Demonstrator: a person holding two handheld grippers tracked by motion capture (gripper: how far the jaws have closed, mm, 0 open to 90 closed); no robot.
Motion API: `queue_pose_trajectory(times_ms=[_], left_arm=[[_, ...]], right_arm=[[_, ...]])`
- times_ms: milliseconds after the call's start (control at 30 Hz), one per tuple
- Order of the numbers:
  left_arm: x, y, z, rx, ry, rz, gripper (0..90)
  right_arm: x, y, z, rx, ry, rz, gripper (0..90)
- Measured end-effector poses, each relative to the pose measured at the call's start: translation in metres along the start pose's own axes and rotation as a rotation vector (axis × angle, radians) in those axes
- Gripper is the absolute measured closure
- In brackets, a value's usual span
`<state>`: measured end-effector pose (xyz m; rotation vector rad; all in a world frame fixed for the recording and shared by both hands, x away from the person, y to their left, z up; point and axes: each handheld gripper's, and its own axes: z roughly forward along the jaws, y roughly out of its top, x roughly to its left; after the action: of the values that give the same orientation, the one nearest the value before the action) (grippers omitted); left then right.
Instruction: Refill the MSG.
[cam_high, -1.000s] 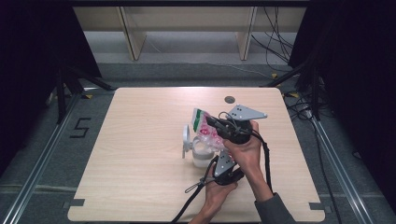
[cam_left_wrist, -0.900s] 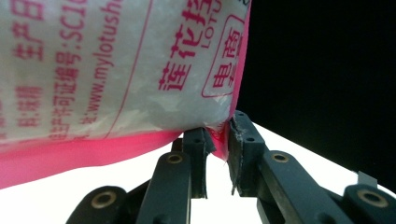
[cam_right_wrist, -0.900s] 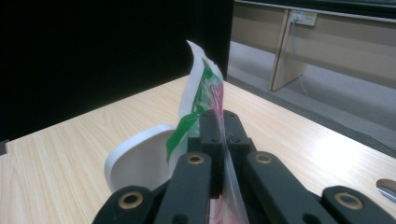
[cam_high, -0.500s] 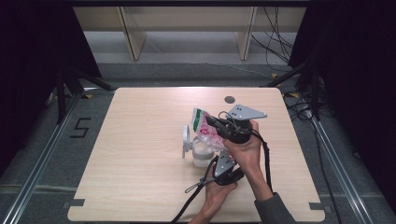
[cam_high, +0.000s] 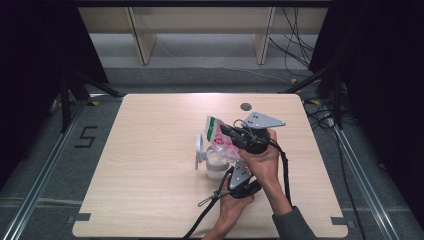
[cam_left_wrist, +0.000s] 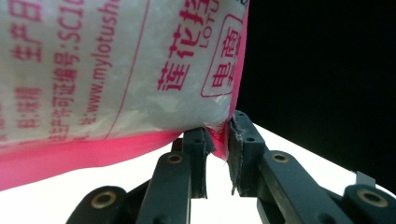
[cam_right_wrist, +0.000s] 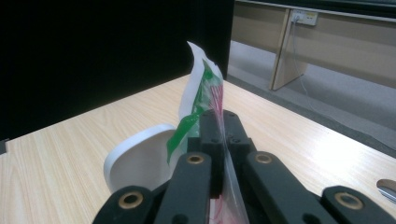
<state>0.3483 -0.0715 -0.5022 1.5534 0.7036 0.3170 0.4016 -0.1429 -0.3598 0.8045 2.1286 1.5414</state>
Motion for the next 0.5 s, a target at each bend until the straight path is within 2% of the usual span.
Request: queue_pose_trajectory(times_ms=[33, 67, 233, 267, 300, 367, 400, 433, 467, 500], left_arm=[[0.0003, 0.0000, 0.0002, 0.003, 0.002, 0.003, 77.9], [-0.0002, 0.0006, -0.0005, 0.012, 0.011, -0.003, 77.9], [0.0001, 0.0009, -0.0002, -0.005, 0.002, -0.005, 77.9], [-0.0003, 0.0015, -0.0011, 0.007, 0.014, -0.003, 77.9], [-0.0002, 0.0011, -0.0002, -0.005, 0.006, -0.003, 77.9], [-0.0006, 0.0013, -0.0016, 0.003, 0.014, 0.006, 77.9], [-0.0002, 0.0011, -0.0008, -0.004, 0.007, 0.000, 77.9], [0.0000, 0.0012, -0.0003, -0.006, 0.002, -0.003, 77.9], [-0.0005, 0.0012, -0.0003, -0.009, 0.006, -0.002, 77.9], [-0.0009, 0.0016, -0.0014, -0.001, 0.014, 0.002, 77.9]], right_arm=[[0.0013, 0.0002, -0.0012, 0.015, -0.002, 0.031, 90.0], [0.0010, 0.0003, -0.0016, 0.017, -0.006, 0.025, 90.0], [-0.0003, 0.0016, -0.0004, 0.009, -0.003, 0.001, 90.0], [-0.0001, 0.0016, -0.0002, 0.010, 0.003, 0.008, 90.0], [0.0003, 0.0017, -0.0002, 0.012, 0.001, 0.008, 90.0], [-0.0003, 0.0023, 0.0001, 0.002, -0.007, -0.014, 90.0], [0.0002, 0.0021, 0.0002, 0.012, 0.004, 0.001, 90.0], [-0.0008, 0.0022, 0.0002, 0.004, -0.004, -0.014, 90.0], [0.0003, 0.0017, 0.0011, 0.009, 0.011, 0.004, 90.0], [0.0008, 0.0019, 0.0007, 0.012, 0.006, 0.002, 90.0]])
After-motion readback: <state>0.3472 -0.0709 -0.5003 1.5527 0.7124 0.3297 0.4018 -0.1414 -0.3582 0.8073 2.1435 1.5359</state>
